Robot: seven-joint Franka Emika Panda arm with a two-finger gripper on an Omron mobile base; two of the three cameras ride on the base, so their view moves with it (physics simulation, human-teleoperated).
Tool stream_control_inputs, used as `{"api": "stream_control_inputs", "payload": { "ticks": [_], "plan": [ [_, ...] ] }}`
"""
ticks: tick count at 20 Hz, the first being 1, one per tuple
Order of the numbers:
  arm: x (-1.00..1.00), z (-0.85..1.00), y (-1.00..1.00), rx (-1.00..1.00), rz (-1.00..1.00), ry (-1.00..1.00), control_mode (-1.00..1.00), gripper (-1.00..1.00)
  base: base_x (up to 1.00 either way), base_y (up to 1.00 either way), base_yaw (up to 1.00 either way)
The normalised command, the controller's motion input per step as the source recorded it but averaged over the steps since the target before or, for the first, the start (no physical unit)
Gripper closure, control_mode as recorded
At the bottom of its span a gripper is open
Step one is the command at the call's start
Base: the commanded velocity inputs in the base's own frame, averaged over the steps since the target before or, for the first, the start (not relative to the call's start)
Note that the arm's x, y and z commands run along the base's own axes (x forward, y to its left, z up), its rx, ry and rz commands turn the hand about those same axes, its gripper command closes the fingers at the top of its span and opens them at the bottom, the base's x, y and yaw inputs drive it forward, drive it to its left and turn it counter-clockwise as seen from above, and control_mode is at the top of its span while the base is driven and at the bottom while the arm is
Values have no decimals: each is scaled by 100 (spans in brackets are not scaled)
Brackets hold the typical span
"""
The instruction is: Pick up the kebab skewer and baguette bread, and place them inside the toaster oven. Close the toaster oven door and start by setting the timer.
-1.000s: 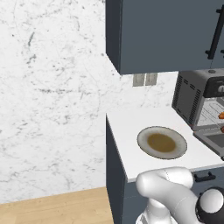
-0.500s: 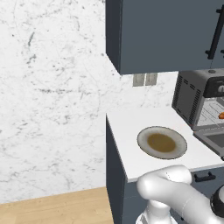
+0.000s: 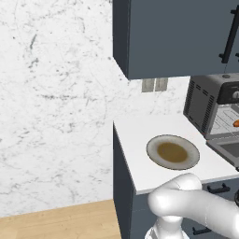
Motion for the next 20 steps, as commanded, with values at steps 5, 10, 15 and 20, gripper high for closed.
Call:
{"api": "stream_control_inputs", "payload": {
  "ticks": [5, 10, 15, 20],
  "plan": [
    [24, -30, -24, 0, -9, -8, -100, 100, 0, 0, 0],
    [29, -45, -18, 0, 0, 0, -100, 100, 0, 0, 0],
    [50, -19, -6, 0, 0, 0, -100, 100, 0, 0, 0],
    [48, 0, -27, 2, -2, 0, -100, 100, 0, 0, 0]
  ]
}}
